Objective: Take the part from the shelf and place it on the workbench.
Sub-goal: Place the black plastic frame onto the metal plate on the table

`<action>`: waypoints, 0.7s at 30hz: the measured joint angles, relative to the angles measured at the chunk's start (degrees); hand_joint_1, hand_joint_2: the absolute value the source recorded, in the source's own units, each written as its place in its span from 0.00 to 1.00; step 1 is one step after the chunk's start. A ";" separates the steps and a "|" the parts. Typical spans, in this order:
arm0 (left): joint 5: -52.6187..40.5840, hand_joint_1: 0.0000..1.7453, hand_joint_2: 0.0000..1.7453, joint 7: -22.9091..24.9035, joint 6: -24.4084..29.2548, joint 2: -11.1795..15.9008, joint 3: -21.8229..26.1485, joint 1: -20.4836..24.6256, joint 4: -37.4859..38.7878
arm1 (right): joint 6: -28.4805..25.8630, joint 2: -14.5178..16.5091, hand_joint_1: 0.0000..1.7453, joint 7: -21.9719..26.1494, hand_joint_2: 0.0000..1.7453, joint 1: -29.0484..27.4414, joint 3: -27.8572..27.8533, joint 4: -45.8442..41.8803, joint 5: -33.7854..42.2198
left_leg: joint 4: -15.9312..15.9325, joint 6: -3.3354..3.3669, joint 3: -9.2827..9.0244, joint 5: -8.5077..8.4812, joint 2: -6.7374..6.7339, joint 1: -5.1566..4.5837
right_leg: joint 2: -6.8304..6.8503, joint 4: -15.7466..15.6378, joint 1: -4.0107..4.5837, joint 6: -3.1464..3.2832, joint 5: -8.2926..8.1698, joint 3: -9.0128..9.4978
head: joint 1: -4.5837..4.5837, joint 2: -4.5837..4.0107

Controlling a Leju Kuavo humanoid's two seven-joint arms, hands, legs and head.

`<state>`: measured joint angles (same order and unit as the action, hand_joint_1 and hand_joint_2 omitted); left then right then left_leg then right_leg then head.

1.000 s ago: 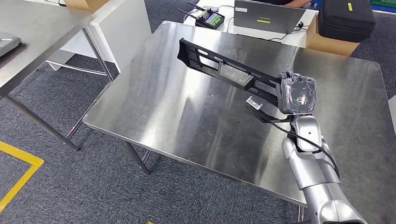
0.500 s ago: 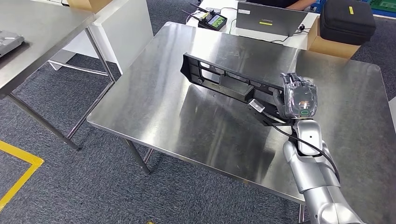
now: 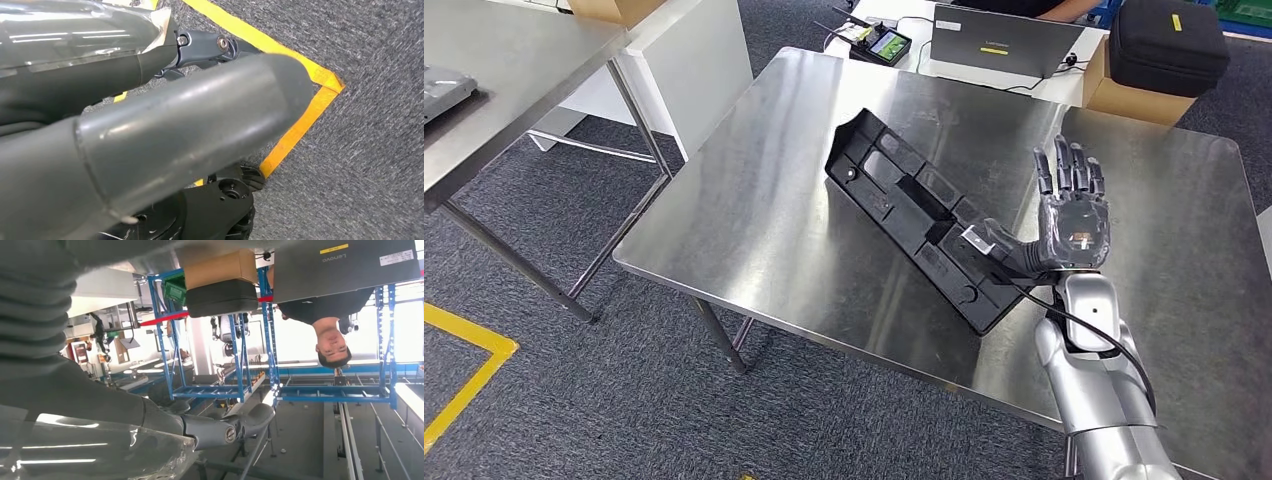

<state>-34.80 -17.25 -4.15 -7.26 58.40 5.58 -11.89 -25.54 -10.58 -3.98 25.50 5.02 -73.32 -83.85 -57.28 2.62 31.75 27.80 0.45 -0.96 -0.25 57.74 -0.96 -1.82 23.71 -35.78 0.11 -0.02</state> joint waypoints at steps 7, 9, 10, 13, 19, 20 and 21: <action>-0.66 0.00 0.00 0.44 -0.03 -0.01 0.00 0.00 0.00 | 2.33 0.47 0.00 0.00 0.00 -1.51 -0.82 -2.00 -0.31 | 0.00 0.01 -0.04 0.01 0.00 0.00 | 0.00 0.00 -0.02 0.00 0.00 0.02 | 0.01 0.00; -0.67 0.00 0.00 0.46 -0.03 0.00 0.00 0.00 0.00 | 2.96 0.59 0.00 0.00 0.00 -1.67 -0.99 -2.35 -0.32 | 0.00 0.01 -0.04 0.01 0.00 0.00 | 0.00 0.00 -0.02 0.00 0.00 0.02 | 0.01 0.00; -0.67 0.00 0.00 0.47 -0.03 0.00 0.00 0.00 0.00 | 3.21 0.64 0.00 0.00 0.00 -1.70 -1.05 -2.49 -0.29 | 0.00 0.01 -0.04 0.01 0.00 0.00 | 0.00 0.00 -0.02 0.00 0.00 0.02 | 0.01 0.00; -0.67 0.00 0.00 0.48 -0.03 0.01 0.01 0.00 0.00 | 4.16 0.86 0.00 0.00 0.00 -1.68 -1.33 -2.63 0.29 | 0.00 0.01 -0.05 0.01 0.00 0.01 | 0.00 0.00 -0.02 0.00 0.00 0.03 | 0.01 0.00; -0.67 0.00 0.00 0.33 -0.02 0.01 0.05 0.00 0.00 | 4.73 1.43 0.00 0.96 0.00 -1.48 -2.14 -2.63 3.16 | 0.00 0.01 -0.05 0.00 0.00 0.01 | 0.00 0.00 -0.01 0.00 0.00 0.04 | 0.01 0.00; -0.67 0.00 0.00 0.32 -0.02 0.01 0.06 0.00 0.00 | 4.73 1.50 0.00 1.04 0.00 -1.48 -2.20 -2.63 3.30 | 0.00 0.01 -0.06 0.00 0.00 0.01 | 0.00 0.00 -0.01 0.00 0.00 0.04 | 0.00 0.00; -0.67 0.00 0.00 0.31 -0.01 0.01 0.07 0.00 0.00 | 4.73 1.55 0.00 1.07 0.00 -1.48 -2.23 -2.63 3.36 | 0.00 0.01 -0.06 0.00 0.00 0.01 | 0.00 0.00 -0.01 0.00 0.00 0.05 | 0.00 0.00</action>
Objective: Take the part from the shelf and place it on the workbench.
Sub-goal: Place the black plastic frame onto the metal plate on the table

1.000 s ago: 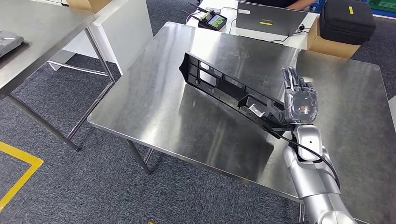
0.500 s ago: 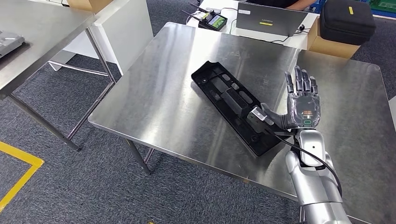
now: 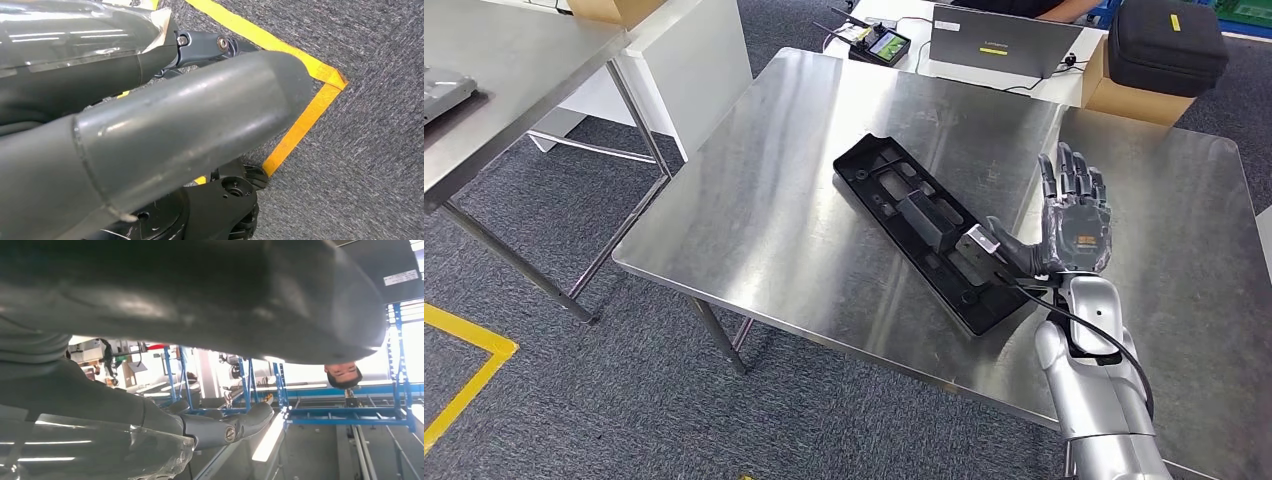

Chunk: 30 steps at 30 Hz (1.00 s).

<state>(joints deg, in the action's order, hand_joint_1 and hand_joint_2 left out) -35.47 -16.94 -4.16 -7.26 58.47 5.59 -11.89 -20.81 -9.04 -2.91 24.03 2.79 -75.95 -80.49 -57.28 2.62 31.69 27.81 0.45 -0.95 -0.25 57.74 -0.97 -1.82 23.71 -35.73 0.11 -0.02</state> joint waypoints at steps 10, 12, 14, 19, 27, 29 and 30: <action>0.00 0.00 0.00 -0.02 0.01 0.00 0.02 0.00 0.00 | 0.00 0.38 0.00 0.02 0.00 0.04 -0.08 0.00 0.20 | 0.00 0.00 0.00 0.00 0.00 0.00 | 0.00 0.00 0.00 0.00 0.00 0.01 | -0.01 0.00; 0.00 0.00 0.00 -0.02 0.00 0.00 0.02 0.00 0.00 | 0.00 0.40 0.00 0.02 0.00 0.06 -0.08 0.00 0.21 | 0.00 0.00 0.00 0.00 0.00 0.00 | 0.00 0.00 0.00 0.00 0.00 0.01 | -0.01 0.00; 0.00 0.00 0.00 -0.02 0.00 0.00 0.02 0.00 0.00 | 0.00 0.40 0.00 0.02 0.00 0.09 -0.08 0.00 0.21 | 0.00 0.00 0.00 0.00 0.00 0.00 | 0.00 0.00 0.00 0.00 0.00 0.01 | -0.01 0.00; 0.00 0.00 0.00 -0.02 0.01 0.00 0.02 0.00 0.00 | 0.00 0.40 0.00 0.02 0.00 0.15 -0.08 0.00 0.21 | 0.00 0.00 0.00 0.00 0.00 0.00 | 0.00 0.00 0.00 0.00 0.00 0.02 | -0.01 0.00; 0.46 0.00 0.00 -0.84 0.38 0.02 0.34 0.00 0.00 | -5.15 1.24 0.00 8.59 0.00 -0.57 -1.13 -1.96 15.03 | 0.00 0.00 -0.03 0.00 0.01 0.00 | 0.00 0.00 0.00 0.00 0.00 0.01 | -0.01 0.00; 0.69 0.00 0.00 -1.03 0.74 0.01 0.58 0.00 0.00 | -7.58 2.01 0.00 13.91 0.00 -1.54 -1.73 -3.95 23.69 | 0.00 0.00 -0.04 0.00 0.01 0.00 | 0.00 0.00 0.00 0.00 0.00 0.01 | -0.01 0.00; 0.82 0.00 0.00 -1.09 0.90 0.00 0.66 0.01 0.00 | -8.31 2.47 0.00 16.39 0.00 -2.20 -1.95 -5.02 27.67 | 0.00 0.00 -0.04 0.01 0.00 0.00 | 0.00 -0.01 0.00 0.00 0.01 0.01 | 0.01 0.00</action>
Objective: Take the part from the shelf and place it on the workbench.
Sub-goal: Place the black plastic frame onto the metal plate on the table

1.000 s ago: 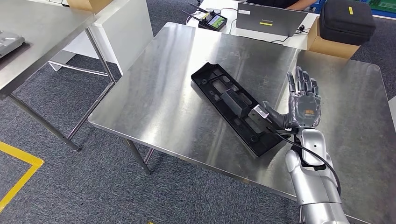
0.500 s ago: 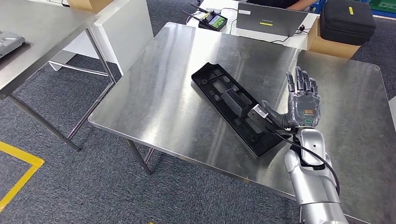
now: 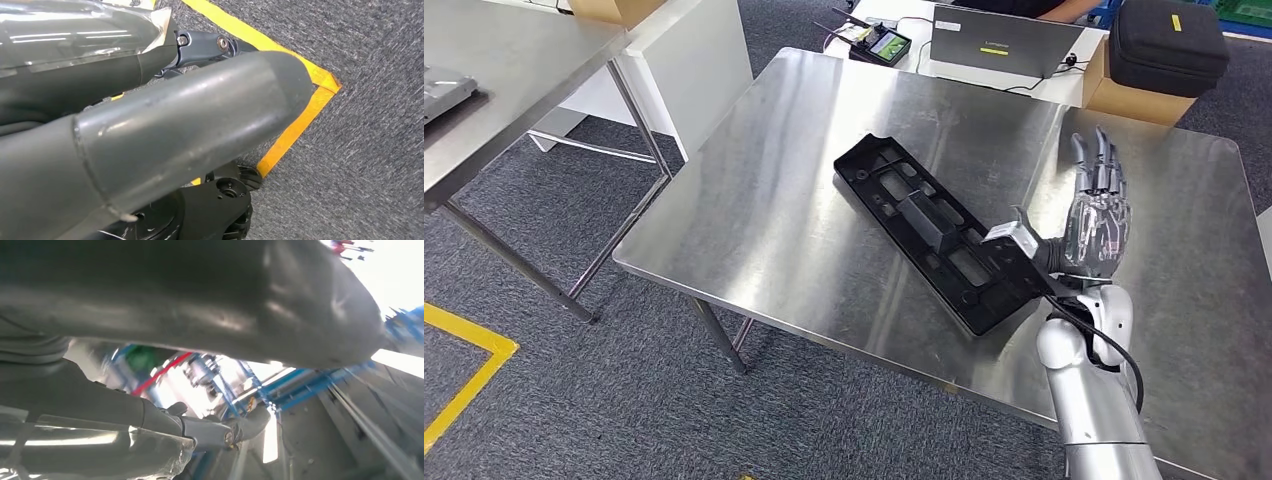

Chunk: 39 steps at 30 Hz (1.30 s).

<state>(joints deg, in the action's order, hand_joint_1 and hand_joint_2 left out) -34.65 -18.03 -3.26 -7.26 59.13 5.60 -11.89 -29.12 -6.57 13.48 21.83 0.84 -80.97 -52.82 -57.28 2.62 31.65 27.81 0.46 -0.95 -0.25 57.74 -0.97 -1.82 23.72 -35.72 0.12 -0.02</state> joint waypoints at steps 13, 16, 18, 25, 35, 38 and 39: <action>3.03 0.00 0.00 -0.18 2.53 -0.18 4.55 0.01 0.00 | 7.94 11.72 0.00 17.45 0.00 -18.31 -1.44 -11.54 32.91 | 0.06 -0.09 -0.33 0.39 -0.11 0.09 | -0.03 -0.05 0.03 0.28 0.23 0.16 | 0.01 0.00; 3.33 0.00 0.00 -0.16 3.04 -0.35 5.44 0.03 0.00 | 10.17 12.74 0.00 17.43 0.00 -18.32 -2.08 -10.55 34.06 | 0.06 -0.09 -0.46 0.39 -0.19 0.07 | -0.05 -0.05 0.03 0.28 0.22 0.21 | -0.01 0.00; 3.49 0.00 0.00 -0.10 3.29 -0.42 5.84 0.02 0.00 | 11.40 13.37 0.00 17.34 0.00 -18.33 -2.22 -10.15 34.41 | 0.06 -0.09 -0.47 0.39 -0.19 0.05 | -0.05 -0.05 0.02 0.28 0.22 0.23 | -0.01 0.00; 5.82 0.00 0.00 1.65 4.30 -0.56 8.06 0.05 0.00 | 14.15 14.81 0.00 17.34 0.00 -18.34 -1.67 -8.88 34.53 | -0.04 -0.02 -0.42 0.45 -0.19 -0.02 | -0.06 -0.11 -0.38 0.24 0.20 0.32 | -0.01 0.00; 7.58 0.00 0.00 2.68 4.67 -0.87 10.30 0.25 0.00 | 15.64 15.51 0.00 17.52 0.00 -17.91 1.56 -6.85 34.10 | 0.98 1.79 -0.80 -1.04 -0.41 0.34 | 0.00 1.65 -0.31 -0.42 1.45 -0.41 | -0.06 0.00; 7.63 0.00 0.00 2.71 4.68 -1.01 10.66 0.30 0.00 | 15.69 15.50 0.00 17.55 0.00 -17.65 1.93 -6.43 34.09 | 1.33 2.04 -0.47 -1.68 -0.61 0.48 | 0.05 12.08 -0.24 0.44 6.93 -4.36 | -0.20 0.00; 7.64 0.00 0.00 2.73 4.68 -1.04 10.81 0.29 0.00 | 15.70 15.47 0.00 17.55 0.00 -17.65 2.00 -6.25 34.09 | 1.32 1.95 -0.28 -1.81 -0.65 0.48 | 0.06 14.94 -0.29 0.34 7.98 -5.22 | -0.21 0.00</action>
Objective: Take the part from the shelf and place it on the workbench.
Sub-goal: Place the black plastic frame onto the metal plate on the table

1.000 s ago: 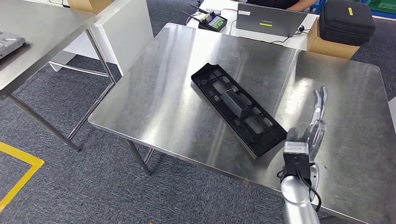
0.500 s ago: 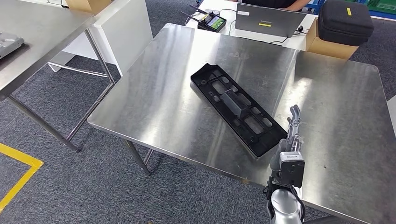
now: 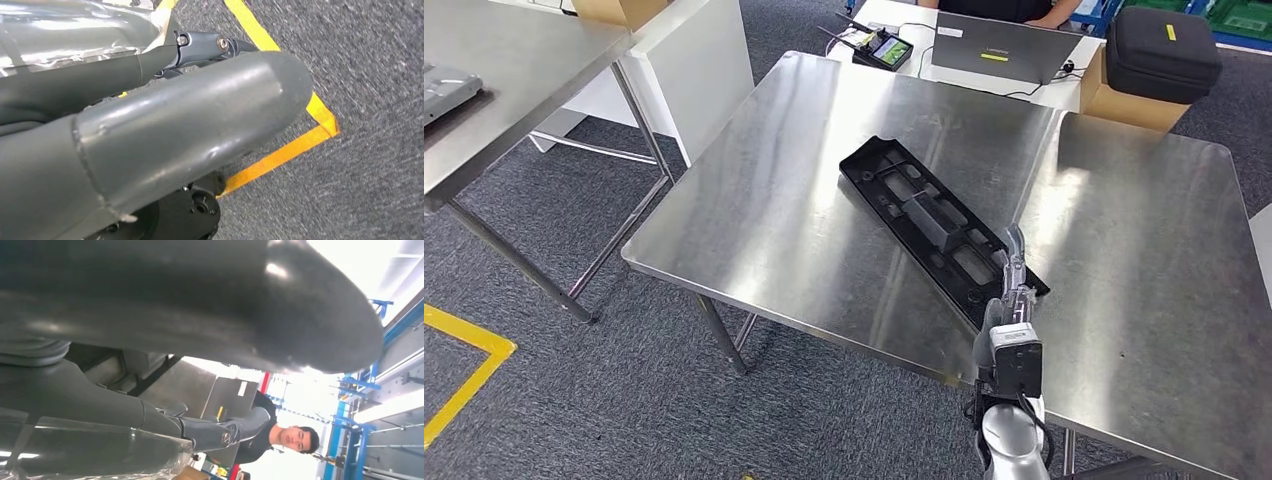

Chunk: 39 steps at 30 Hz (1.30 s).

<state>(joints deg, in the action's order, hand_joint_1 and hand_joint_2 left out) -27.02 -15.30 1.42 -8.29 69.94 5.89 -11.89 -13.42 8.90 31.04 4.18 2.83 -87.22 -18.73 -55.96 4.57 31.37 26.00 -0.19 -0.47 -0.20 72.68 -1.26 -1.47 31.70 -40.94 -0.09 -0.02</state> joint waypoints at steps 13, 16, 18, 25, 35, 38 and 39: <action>-0.33 0.00 0.00 0.97 1.06 -0.33 0.37 -0.01 0.00 | -0.52 -0.02 0.00 0.00 0.00 0.77 1.50 0.82 0.02 | -9.22 -3.45 4.95 6.07 0.34 0.95 | -0.08 -15.32 -0.18 1.43 -5.57 8.67 | 0.42 0.00; -0.33 0.00 0.00 1.22 1.15 -0.34 0.46 -0.03 0.00 | -0.76 -0.03 0.00 0.00 0.00 0.41 1.73 0.84 0.02 | -17.37 -3.84 6.96 10.16 0.34 1.24 | 0.08 -15.24 0.38 2.00 -6.69 7.09 | 0.50 0.00; -0.49 0.00 0.00 1.43 1.14 -0.37 0.51 -0.03 0.00 | -0.86 -0.04 0.00 0.00 0.00 0.23 1.76 0.85 0.02 | -14.04 -3.61 3.72 7.87 0.34 1.31 | 0.06 -15.20 0.59 1.84 -7.49 6.12 | 0.50 0.00; -1.45 0.00 0.00 1.95 0.87 -0.45 0.50 0.02 0.00 | -1.03 -0.30 0.00 0.03 0.00 -0.89 1.70 0.70 -0.02 | -0.34 -1.87 -4.23 3.97 0.39 0.28 | 0.08 -15.35 0.70 -0.46 -9.74 5.05 | 0.62 0.00; -3.26 0.00 0.00 3.13 1.04 -0.55 0.21 -0.68 -0.02 | -1.33 -2.28 0.00 0.69 0.00 -5.82 1.00 0.17 0.99 | -0.34 -0.78 2.73 -2.15 -0.42 -0.27 | 0.15 -9.10 0.78 -0.85 -1.94 10.05 | -0.09 0.00; -3.34 0.00 0.00 3.17 1.05 -0.60 0.10 -0.74 -0.02 | -1.36 -2.41 0.00 0.86 0.00 -6.30 0.91 -0.32 1.04 | -0.98 -1.58 3.64 -3.15 -0.56 -0.50 | 0.13 -17.18 1.24 -0.11 -1.39 15.06 | 0.12 0.00; -3.34 0.00 0.00 3.17 1.05 -0.60 0.08 -0.76 -0.02 | -1.37 -2.44 0.00 0.89 0.00 -6.50 0.89 -0.42 1.05 | -1.02 -1.89 3.67 -3.47 -0.59 -0.45 | 0.14 -17.37 1.23 0.21 -1.56 14.74 | 0.22 0.00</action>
<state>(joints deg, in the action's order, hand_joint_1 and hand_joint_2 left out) -30.36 -12.13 2.47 -8.90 70.01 5.13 -11.91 -14.79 6.46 31.93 -2.33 3.72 -87.64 -17.68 -56.99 2.69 35.04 22.53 -0.79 -0.92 -0.06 55.31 -0.03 -1.26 30.15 -26.20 0.14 -0.02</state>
